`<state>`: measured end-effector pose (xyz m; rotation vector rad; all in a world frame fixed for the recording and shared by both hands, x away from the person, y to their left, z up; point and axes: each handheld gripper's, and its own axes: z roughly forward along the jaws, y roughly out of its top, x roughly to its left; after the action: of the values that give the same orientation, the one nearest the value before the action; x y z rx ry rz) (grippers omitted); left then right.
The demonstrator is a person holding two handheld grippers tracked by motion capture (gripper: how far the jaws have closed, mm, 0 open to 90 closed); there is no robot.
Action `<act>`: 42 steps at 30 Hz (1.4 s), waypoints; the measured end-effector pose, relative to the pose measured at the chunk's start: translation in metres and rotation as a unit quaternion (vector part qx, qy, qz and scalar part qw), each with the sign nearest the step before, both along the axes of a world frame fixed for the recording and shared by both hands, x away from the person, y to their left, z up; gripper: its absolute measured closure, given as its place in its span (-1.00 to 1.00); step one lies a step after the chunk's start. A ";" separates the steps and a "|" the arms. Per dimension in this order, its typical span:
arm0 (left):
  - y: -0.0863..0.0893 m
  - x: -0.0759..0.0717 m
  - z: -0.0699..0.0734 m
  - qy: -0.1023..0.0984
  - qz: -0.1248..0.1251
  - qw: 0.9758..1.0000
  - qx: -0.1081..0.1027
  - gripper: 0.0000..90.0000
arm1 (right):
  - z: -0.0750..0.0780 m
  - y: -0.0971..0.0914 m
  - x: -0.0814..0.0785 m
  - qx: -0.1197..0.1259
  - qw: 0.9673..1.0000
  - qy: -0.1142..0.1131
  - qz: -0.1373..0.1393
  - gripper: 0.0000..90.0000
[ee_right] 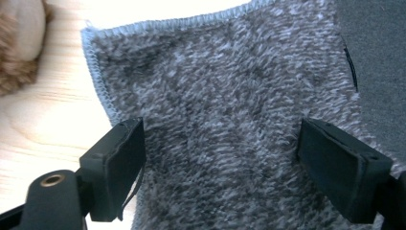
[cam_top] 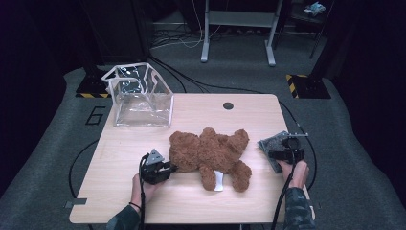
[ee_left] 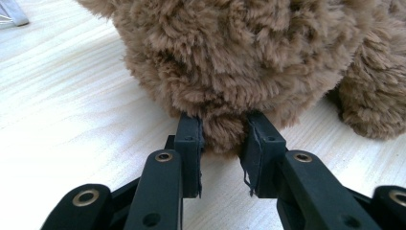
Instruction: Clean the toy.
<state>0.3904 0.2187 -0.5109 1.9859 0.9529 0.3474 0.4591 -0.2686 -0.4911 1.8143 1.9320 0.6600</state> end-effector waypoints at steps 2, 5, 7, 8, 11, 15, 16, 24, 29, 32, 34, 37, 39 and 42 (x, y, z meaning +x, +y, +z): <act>0.000 0.000 -0.001 -0.003 0.000 1.000 -0.003 0.56 | -0.002 -0.001 0.001 -0.001 1.000 0.004 0.001 -0.64; 0.002 -0.001 -0.005 -0.010 0.001 1.000 -0.014 0.57 | -0.005 -0.001 0.002 0.006 1.000 0.011 -0.006 -0.59; 0.002 -0.002 -0.007 -0.013 0.002 1.000 -0.018 0.58 | -0.007 0.001 0.002 -0.003 1.000 0.011 -0.002 -0.48; 0.002 -0.002 -0.010 -0.014 0.002 1.000 -0.026 0.58 | -0.008 0.002 0.002 -0.005 1.000 0.015 -0.006 -0.43; 0.003 -0.002 -0.013 -0.015 0.007 0.999 -0.033 0.58 | -0.012 0.001 -0.001 -0.004 1.000 0.008 -0.005 -0.33; 0.003 -0.002 -0.015 -0.020 0.006 0.999 -0.030 0.58 | -0.011 0.003 -0.003 -0.006 1.000 0.001 0.010 0.03; 0.003 -0.002 -0.015 -0.019 0.007 0.999 -0.028 0.58 | -0.011 0.004 -0.004 -0.003 1.000 0.001 0.011 0.11; -0.001 -0.003 -0.015 -0.025 0.015 0.999 -0.015 0.58 | -0.011 0.008 -0.010 0.014 1.000 -0.006 0.016 0.56; 0.000 -0.003 -0.015 -0.027 0.016 0.999 -0.012 0.57 | -0.007 0.010 -0.013 0.025 0.999 -0.007 0.029 0.67; 0.000 -0.003 -0.015 -0.026 0.016 0.999 -0.012 0.57 | -0.001 0.012 -0.017 0.034 0.999 -0.013 0.035 0.69; 0.000 -0.003 -0.015 -0.021 0.014 1.000 -0.014 0.57 | 0.006 0.014 -0.019 0.038 0.998 -0.020 0.039 0.69; 0.001 -0.003 -0.015 -0.022 0.014 1.000 -0.012 0.57 | 0.015 0.017 -0.022 0.046 0.997 -0.035 0.047 0.69; 0.001 -0.003 -0.015 -0.024 0.016 0.999 -0.016 0.56 | 0.030 0.022 -0.026 0.050 0.996 -0.053 0.059 0.69; 0.001 -0.003 -0.015 -0.023 0.015 0.999 -0.016 0.56 | 0.045 0.029 -0.030 0.051 0.994 -0.070 0.073 0.69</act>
<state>0.3879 0.2199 -0.5260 1.9281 0.9529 0.3909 0.4295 -0.2399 -0.4458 1.6477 1.9808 0.9244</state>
